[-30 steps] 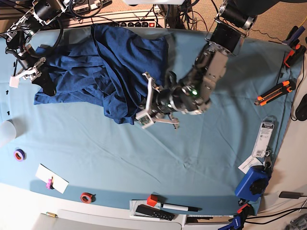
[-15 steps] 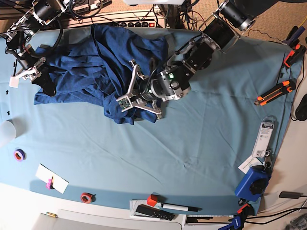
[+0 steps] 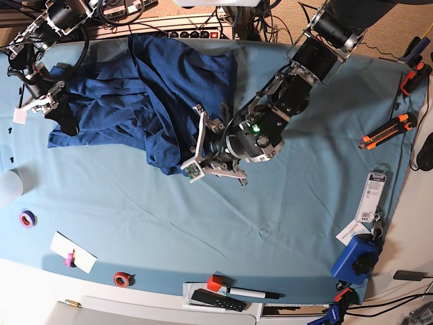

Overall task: Layout the t-shirt on the table in an organized manner, then fold the t-shirt properly
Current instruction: 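Grasp the shirt's loose edge with the left gripper and pull it over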

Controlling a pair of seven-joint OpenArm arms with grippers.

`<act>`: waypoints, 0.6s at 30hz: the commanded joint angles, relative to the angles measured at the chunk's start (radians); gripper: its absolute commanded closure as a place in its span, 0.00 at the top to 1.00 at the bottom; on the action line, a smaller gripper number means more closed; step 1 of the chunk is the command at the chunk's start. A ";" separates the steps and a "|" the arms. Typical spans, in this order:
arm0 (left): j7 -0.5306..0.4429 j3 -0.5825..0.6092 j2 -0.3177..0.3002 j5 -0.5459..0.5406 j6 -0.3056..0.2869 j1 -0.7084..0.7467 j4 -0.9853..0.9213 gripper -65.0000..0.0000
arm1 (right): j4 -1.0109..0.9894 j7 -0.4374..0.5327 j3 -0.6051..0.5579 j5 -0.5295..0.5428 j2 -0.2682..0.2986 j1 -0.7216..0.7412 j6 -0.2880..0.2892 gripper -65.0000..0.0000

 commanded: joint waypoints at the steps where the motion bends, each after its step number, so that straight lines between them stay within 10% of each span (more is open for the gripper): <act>1: -0.019 -0.008 0.008 -0.006 -0.003 -0.021 0.017 0.30 | 0.018 0.017 0.002 0.028 0.020 0.008 0.005 0.54; 10: -0.019 -0.007 0.008 -0.007 -0.003 -0.020 0.017 0.39 | 0.018 0.017 0.002 0.028 0.019 0.008 0.005 0.54; 18: -0.037 -0.007 0.008 -0.003 -0.003 -0.018 0.017 0.19 | 0.018 0.017 0.002 0.028 0.019 0.008 0.005 0.54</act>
